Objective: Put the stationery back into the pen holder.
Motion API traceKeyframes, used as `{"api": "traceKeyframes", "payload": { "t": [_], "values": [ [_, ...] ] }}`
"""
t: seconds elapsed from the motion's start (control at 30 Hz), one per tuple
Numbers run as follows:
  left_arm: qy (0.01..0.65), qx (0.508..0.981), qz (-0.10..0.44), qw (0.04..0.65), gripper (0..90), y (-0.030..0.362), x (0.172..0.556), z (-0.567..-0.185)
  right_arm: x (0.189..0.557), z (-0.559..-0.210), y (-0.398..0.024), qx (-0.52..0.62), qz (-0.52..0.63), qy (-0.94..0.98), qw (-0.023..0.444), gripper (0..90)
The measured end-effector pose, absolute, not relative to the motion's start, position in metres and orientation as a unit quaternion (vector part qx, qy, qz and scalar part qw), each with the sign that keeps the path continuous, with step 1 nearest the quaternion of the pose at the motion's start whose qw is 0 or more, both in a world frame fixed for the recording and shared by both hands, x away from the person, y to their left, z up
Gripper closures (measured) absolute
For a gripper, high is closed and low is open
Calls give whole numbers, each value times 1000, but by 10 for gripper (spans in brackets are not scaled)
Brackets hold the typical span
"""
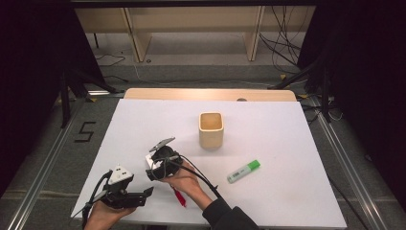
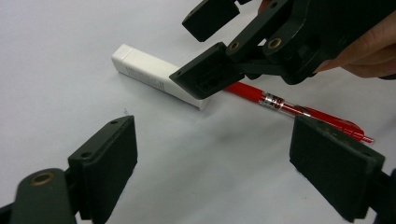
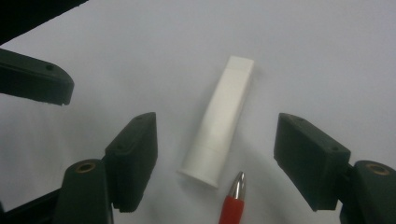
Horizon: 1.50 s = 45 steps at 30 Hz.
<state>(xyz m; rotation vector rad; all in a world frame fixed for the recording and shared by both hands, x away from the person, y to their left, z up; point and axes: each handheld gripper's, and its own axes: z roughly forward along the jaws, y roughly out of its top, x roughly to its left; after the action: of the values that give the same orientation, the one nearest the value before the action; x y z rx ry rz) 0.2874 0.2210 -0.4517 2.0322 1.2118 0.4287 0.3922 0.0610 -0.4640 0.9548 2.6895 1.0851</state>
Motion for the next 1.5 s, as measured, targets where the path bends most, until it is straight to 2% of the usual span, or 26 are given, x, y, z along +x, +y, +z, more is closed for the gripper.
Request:
{"api": "traceKeyframes", "payload": {
  "t": [0.8,1.13,1.37,1.5],
  "values": [
    [476,788,165,354,147,223,287,-453,394,-482,74,313,328,890,50,430],
    [473,791,163,352,147,223,287,-453,396,-484,80,319,313,893,61,521],
    [474,790,164,353,147,223,287,-453,397,-482,83,338,297,890,67,656],
    [474,790,162,353,147,223,287,-453,398,-481,85,354,292,886,66,669]
  ]
}}
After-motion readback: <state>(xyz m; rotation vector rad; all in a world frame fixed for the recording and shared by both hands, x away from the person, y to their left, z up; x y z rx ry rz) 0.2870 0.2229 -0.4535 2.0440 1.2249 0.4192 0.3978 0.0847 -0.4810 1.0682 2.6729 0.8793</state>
